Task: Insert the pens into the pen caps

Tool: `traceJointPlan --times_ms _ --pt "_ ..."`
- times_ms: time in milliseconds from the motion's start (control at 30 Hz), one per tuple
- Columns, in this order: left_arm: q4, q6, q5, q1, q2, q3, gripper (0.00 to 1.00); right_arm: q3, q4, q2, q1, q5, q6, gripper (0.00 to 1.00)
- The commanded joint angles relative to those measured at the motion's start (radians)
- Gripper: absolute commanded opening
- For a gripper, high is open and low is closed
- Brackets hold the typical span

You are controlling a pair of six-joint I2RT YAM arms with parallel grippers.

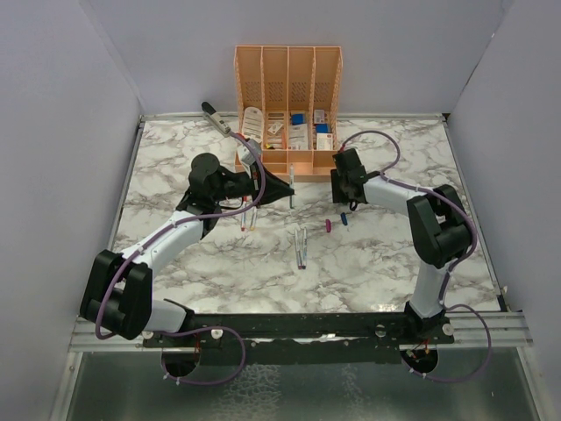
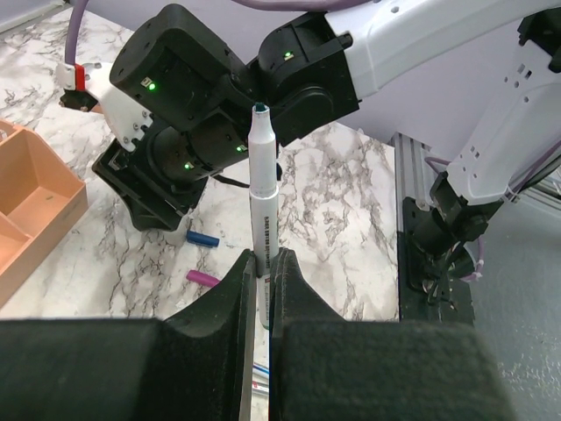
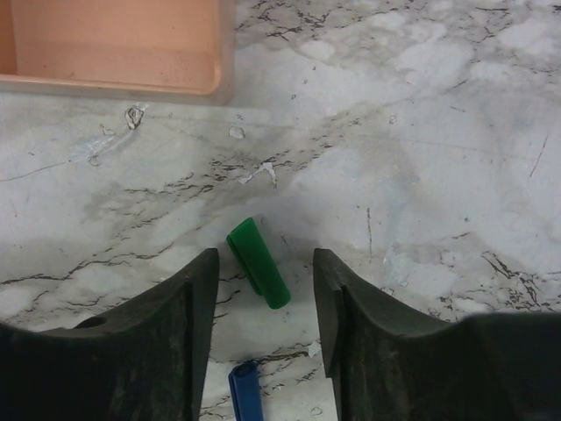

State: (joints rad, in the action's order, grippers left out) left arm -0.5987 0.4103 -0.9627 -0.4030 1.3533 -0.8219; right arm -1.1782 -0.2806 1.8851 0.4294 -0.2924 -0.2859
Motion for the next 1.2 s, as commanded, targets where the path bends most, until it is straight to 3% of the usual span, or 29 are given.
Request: traceJointPlan --times_ms 0,200,400,633,967,1167 --pt "-0.039 0.008 -0.035 0.001 -0.015 -0.002 0.0 -0.023 0.012 0.03 -0.014 0.06 0.008 0.44" --pt "-0.038 0.012 -0.023 0.007 -0.007 -0.002 0.0 0.008 -0.003 0.02 -0.015 0.107 -0.012 0.4" --pt "-0.038 0.017 -0.021 0.014 0.001 -0.002 0.0 0.014 -0.049 0.029 -0.015 0.133 -0.029 0.18" --pt "-0.039 0.023 -0.014 0.027 0.008 -0.005 0.0 0.015 -0.098 0.02 -0.015 0.171 -0.071 0.02" --pt "-0.039 0.036 0.002 0.034 0.02 -0.003 0.0 -0.109 -0.077 -0.038 -0.015 0.25 -0.032 0.01" --pt "-0.036 0.047 0.012 0.034 0.009 0.002 0.0 -0.099 0.106 -0.194 -0.015 0.302 -0.01 0.01"
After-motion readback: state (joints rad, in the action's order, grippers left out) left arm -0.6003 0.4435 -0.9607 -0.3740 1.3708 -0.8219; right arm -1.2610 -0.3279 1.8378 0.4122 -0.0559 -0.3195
